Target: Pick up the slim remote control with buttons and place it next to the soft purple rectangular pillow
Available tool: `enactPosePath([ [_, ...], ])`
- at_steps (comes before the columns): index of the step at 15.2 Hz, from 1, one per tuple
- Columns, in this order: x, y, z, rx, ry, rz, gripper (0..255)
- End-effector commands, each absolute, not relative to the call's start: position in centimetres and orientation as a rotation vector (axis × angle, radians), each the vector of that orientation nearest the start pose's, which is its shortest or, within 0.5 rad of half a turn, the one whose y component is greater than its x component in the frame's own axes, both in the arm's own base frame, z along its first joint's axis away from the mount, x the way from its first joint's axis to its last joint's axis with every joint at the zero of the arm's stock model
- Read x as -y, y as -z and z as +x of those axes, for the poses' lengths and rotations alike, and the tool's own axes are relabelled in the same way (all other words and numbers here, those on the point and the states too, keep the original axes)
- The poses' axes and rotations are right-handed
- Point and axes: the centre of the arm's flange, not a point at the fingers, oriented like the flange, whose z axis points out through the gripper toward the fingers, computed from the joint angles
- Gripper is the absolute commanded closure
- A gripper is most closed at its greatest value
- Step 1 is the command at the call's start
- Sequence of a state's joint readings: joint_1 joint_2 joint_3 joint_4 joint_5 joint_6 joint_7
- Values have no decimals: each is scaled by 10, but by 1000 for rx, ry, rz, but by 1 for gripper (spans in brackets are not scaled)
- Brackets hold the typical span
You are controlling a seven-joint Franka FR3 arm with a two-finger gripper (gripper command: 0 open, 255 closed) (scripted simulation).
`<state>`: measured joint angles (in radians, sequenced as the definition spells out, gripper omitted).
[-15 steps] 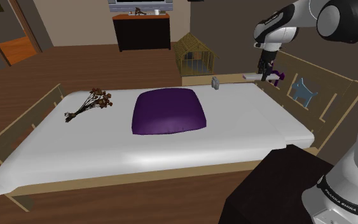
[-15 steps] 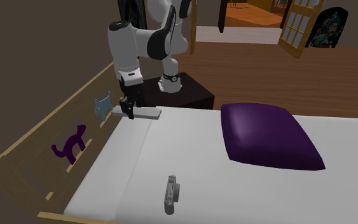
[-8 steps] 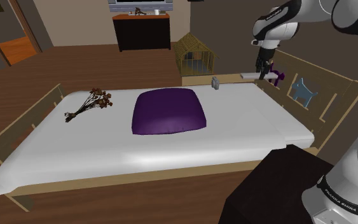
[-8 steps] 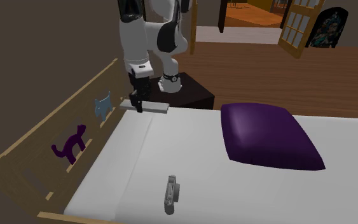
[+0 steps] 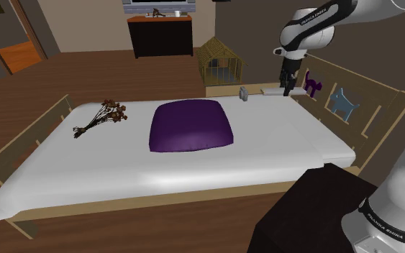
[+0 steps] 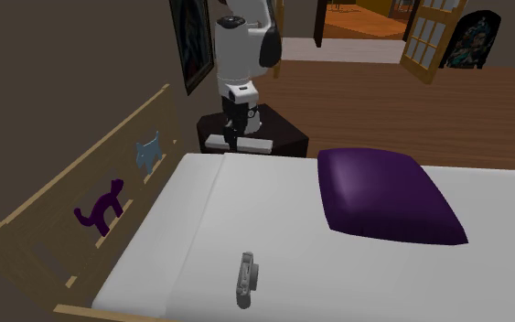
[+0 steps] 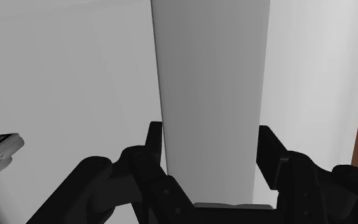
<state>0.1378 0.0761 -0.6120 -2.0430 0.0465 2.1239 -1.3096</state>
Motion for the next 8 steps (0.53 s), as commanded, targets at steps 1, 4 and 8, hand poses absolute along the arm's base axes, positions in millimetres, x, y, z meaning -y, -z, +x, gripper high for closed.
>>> enactPosePath([
  [1, 223, -413, 503, 1248, 14, -2903, 255],
  [4, 184, -413, 501, 1248, 14, -2903, 255],
  [8, 131, -413, 498, 1248, 14, -2903, 255],
])
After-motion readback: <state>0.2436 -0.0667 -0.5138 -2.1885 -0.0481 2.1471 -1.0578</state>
